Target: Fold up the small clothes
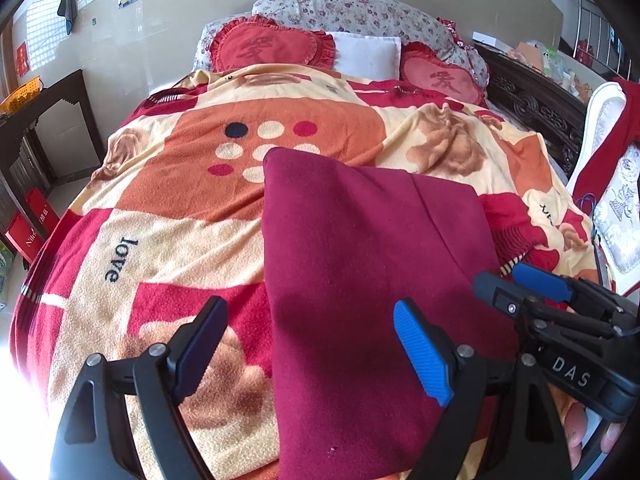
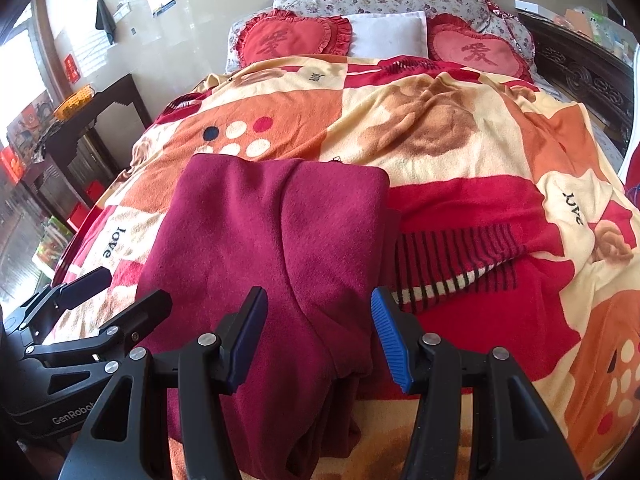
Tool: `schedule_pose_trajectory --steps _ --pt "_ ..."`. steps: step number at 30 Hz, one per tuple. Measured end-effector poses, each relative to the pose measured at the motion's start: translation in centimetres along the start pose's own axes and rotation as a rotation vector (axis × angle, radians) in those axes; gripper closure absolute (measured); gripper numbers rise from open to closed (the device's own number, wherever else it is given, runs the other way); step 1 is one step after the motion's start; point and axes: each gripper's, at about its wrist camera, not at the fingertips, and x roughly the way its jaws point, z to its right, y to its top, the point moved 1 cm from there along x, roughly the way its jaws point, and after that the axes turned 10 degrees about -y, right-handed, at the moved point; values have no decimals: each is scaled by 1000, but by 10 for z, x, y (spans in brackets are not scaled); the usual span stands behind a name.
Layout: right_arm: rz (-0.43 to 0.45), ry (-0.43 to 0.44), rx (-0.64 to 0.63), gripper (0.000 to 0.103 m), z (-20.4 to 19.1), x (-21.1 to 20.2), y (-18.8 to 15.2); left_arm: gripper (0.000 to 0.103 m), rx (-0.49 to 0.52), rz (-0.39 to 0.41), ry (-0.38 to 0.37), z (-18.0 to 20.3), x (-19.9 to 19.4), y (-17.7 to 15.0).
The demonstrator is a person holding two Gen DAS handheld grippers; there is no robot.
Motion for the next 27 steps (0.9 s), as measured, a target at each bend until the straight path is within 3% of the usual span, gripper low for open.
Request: schedule_pose_trajectory --steps 27 --pt "-13 15 -9 66 -7 7 0 15 -17 -6 -1 -5 3 0"
